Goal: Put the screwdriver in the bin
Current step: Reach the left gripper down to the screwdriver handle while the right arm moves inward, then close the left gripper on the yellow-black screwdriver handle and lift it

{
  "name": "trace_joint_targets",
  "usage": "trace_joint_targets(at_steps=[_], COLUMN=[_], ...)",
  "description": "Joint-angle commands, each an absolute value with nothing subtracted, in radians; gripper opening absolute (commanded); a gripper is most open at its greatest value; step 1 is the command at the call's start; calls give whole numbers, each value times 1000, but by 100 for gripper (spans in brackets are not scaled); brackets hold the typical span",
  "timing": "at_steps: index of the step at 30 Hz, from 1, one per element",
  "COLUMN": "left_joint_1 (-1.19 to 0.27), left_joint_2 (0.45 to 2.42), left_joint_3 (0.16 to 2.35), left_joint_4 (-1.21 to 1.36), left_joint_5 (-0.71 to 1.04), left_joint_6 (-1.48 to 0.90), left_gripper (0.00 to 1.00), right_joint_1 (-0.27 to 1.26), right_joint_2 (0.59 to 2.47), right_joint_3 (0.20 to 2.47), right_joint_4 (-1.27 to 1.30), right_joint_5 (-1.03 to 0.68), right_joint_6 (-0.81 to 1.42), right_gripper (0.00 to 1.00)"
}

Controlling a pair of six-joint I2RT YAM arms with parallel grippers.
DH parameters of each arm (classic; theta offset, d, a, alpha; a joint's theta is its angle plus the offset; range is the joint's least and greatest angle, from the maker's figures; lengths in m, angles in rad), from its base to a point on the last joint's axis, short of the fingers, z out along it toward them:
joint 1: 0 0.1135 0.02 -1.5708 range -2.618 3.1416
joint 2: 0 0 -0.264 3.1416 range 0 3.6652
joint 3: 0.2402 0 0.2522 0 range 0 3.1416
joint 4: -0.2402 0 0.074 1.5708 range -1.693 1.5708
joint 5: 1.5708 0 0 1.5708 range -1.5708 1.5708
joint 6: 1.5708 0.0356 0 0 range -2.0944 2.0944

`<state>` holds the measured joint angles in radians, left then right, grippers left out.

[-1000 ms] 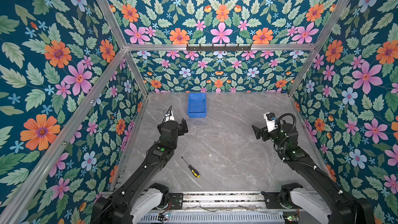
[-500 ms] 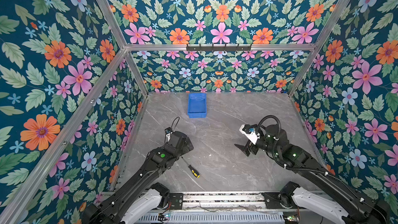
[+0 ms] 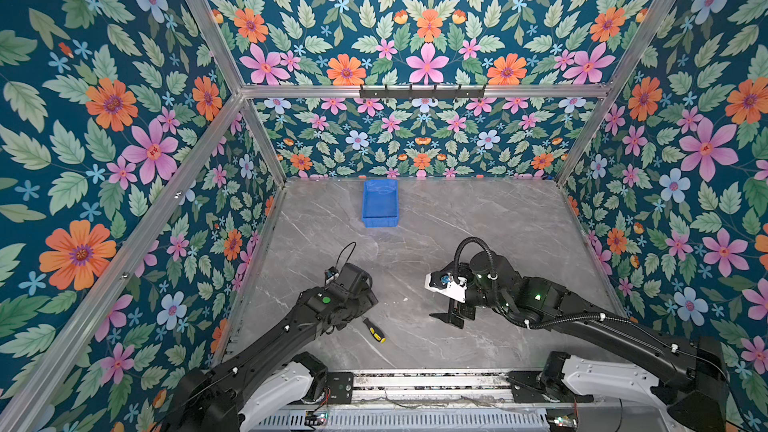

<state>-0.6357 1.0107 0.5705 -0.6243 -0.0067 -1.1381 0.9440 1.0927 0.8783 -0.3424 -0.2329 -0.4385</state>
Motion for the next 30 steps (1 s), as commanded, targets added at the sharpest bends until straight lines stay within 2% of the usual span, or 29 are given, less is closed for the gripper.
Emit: trace_joint_targets(at_steps=[1, 4, 11, 30], left_joint_1=[-636, -636, -639, -649], left_joint_2=[1061, 1107, 1169, 1273], left_joint_3=[575, 584, 583, 568], left_joint_4=[-597, -601, -671, -646], left_joint_5=[38, 52, 86, 121], left_joint_6=[-1151, -1143, -1157, -1143], left_gripper=[72, 64, 53, 31], right_joint_1=[946, 947, 948, 947], right_joint_2=[1102, 1107, 1126, 1159], right_joint_3=[893, 900, 904, 925], right_joint_4=[-346, -349, -341, -331], right_joint_5=[-250, -250, -245, -254], right_joint_6=[-459, -454, -443, -428], right_gripper=[99, 99, 99, 99])
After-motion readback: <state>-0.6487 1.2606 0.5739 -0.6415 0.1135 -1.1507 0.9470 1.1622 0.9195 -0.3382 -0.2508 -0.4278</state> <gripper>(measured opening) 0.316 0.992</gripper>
